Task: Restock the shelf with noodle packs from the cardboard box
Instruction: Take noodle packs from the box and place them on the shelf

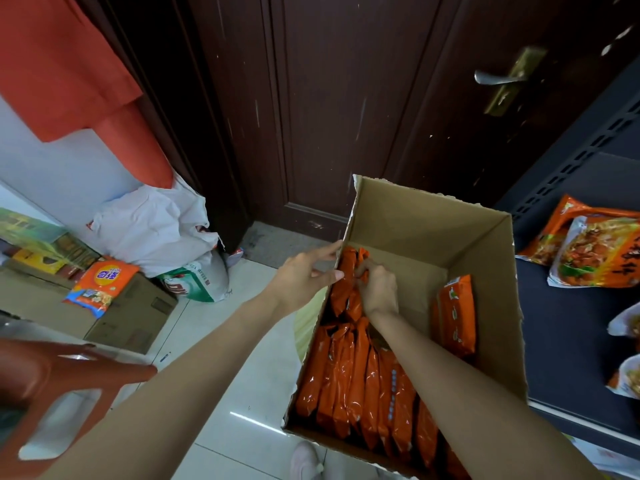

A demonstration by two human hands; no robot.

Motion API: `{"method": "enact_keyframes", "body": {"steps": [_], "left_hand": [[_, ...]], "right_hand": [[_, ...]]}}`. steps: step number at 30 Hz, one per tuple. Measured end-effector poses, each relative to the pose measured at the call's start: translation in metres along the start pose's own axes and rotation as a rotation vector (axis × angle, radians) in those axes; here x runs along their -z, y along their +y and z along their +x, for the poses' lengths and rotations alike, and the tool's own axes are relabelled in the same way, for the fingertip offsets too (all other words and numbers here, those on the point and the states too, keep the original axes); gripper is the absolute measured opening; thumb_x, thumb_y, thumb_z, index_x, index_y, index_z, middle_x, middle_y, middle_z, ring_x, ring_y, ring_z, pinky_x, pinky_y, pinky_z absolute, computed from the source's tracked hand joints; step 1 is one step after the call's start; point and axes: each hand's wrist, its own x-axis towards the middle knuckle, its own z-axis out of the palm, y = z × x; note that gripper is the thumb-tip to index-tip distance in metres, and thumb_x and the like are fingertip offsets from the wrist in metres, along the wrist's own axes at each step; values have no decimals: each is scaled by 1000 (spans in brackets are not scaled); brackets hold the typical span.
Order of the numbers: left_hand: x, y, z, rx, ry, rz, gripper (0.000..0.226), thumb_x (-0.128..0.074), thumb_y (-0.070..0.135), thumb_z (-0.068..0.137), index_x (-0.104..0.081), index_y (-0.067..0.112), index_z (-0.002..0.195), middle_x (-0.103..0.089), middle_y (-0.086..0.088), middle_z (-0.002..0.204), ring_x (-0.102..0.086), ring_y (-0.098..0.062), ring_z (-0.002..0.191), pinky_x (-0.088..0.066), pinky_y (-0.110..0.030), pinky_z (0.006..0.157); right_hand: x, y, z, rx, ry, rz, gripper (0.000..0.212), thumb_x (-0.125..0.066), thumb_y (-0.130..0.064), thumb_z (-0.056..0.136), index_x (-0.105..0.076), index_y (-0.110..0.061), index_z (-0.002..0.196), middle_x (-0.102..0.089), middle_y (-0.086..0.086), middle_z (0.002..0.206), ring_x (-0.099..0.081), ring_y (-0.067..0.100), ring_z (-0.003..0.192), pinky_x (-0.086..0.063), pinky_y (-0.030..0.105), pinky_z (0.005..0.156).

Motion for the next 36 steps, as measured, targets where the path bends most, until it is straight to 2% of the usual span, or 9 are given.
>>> {"method": "enact_keyframes", "body": {"steps": [6, 9, 13, 17, 20, 25, 32, 34, 36], "left_hand": [[-1, 5, -3, 12, 8, -3, 56, -53, 33, 93, -29, 34, 144, -50, 7, 139, -62, -12, 101, -46, -35, 96], [-5, 6, -5, 1, 76, 67, 54, -53, 25, 94, -32, 28, 144, -49, 4, 138, -56, -12, 109, -43, -26, 95], [-19, 20, -5, -219, 309, 219, 43, -60, 14, 89, -51, 17, 132, -47, -1, 132, -42, -16, 123, -33, -24, 105], [-38, 48, 14, -275, 211, 167, 33, -59, 15, 90, -58, 18, 123, -50, 1, 125, -48, -11, 114, -38, -21, 101], [-52, 71, 31, -244, 160, 80, 28, -60, 14, 89, -61, 14, 117, -56, -3, 115, -55, -11, 94, -38, -11, 84], [-91, 104, 53, -147, -22, 7, 23, -58, 14, 90, -64, 8, 111, -69, -7, 107, -63, -17, 101, -39, -12, 79], [-159, 113, 77, -3, -209, 25, 17, -67, 11, 84, -66, 3, 100, -69, -8, 96, -60, -15, 91, -37, -7, 55], [-167, 108, 77, 10, -245, -8, 8, -63, 4, 86, -64, 11, 91, -63, 2, 83, -57, -16, 89, -36, 0, 55], [-171, 102, 78, 15, -283, -36, 15, -59, 3, 88, -65, 9, 100, -61, 1, 88, -56, -15, 91, -38, 2, 58]], "right_hand": [[9, 2, 4, -84, 44, 198, 19, -60, -11, 89, -51, -15, 105, -67, 5, 97, -65, 21, 92, -53, 33, 79], [29, 0, 3, -68, 75, 243, 8, -63, -12, 88, -59, -16, 94, -65, 1, 94, -63, 14, 89, -49, 21, 71], [72, 1, -5, -33, 125, 299, 7, -62, -16, 89, -55, -18, 89, -66, 2, 96, -66, 19, 91, -57, 40, 77], [118, 16, -15, 7, 136, 277, 5, -64, -19, 88, -59, -21, 89, -67, 1, 97, -66, 16, 91, -58, 40, 77], [156, 36, -25, 1, 185, 297, 4, -64, -19, 88, -63, -22, 86, -68, -5, 87, -67, 13, 84, -57, 36, 73], [216, 67, -46, 19, 376, 391, 16, -63, -8, 86, -62, -22, 77, -62, -6, 72, -60, 7, 72, -49, 25, 67], [231, 94, -48, 104, 353, 204, 10, -66, -5, 82, -62, -12, 77, -58, -9, 69, -54, -2, 62, -41, 8, 60], [229, 98, -43, 144, 347, 149, 7, -65, -3, 82, -61, -9, 79, -57, -4, 72, -52, 2, 63, -40, 8, 59], [227, 100, -39, 174, 343, 95, 7, -65, -3, 82, -61, -9, 80, -58, 1, 77, -51, 4, 63, -39, 9, 59]]}}
